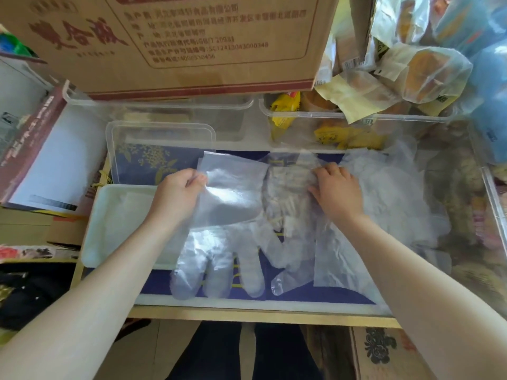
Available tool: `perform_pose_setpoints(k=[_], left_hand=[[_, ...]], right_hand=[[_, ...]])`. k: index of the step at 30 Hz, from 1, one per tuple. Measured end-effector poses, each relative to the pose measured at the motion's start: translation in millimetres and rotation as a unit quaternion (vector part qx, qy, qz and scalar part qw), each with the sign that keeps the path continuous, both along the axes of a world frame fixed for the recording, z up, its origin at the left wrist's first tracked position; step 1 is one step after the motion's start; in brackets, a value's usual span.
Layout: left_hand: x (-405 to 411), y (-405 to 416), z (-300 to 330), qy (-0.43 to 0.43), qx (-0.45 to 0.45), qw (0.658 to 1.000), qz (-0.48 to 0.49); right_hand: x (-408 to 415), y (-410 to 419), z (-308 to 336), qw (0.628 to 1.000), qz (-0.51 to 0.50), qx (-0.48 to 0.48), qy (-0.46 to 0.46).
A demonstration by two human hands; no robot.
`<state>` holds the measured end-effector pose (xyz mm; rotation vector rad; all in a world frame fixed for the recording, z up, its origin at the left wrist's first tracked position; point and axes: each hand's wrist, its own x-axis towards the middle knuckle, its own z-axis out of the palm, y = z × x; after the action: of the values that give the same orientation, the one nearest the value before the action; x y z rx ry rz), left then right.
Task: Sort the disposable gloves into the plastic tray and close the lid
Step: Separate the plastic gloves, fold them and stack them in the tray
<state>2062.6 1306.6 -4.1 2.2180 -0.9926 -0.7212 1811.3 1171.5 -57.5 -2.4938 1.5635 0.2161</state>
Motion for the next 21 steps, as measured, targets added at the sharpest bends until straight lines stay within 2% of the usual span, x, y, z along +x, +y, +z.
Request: perform_pose_setpoints(k=[2, 5, 8, 11, 15, 17, 21], left_hand=[[0.3, -0.5, -2.8, 0.010, 0.001, 1.000, -0.002], [0.8, -1.7, -4.8, 0.020, -0.001, 1.000, -0.008], [4.5, -2.6, -1.8, 0.047, -0.023, 0.999, -0.010], [7.8, -4.1, 3.7, 0.066, -0.049, 0.997, -0.007], [12.1, -7.9, 10.6, 0.064, -0.051, 0.996, -0.029], [14.4, -8.6, 12.8, 0.076, -0.049, 0.995, -0.047], [14.8, -6.9, 23.1, 0.069, -0.056, 0.994, -0.069]], right_hand=[[-0.3, -3.7, -2.0, 0.998, 0.019, -0.051, 0.011], [-4.9, -6.0, -6.8, 0.994, 0.035, -0.093, -0.045], [-8.3, -7.8, 3.9, 0.981, 0.012, -0.106, -0.165], [-4.8, -2.1, 35.3, 0.945, 0.013, -0.107, -0.310], [9.9, 24.0, 98.5, 0.905, 0.049, -0.031, -0.422], [16.7, 40.0, 134.1, 0.861, 0.023, 0.019, -0.508], [18.0, 55.5, 177.9, 0.705, -0.028, 0.089, -0.703]])
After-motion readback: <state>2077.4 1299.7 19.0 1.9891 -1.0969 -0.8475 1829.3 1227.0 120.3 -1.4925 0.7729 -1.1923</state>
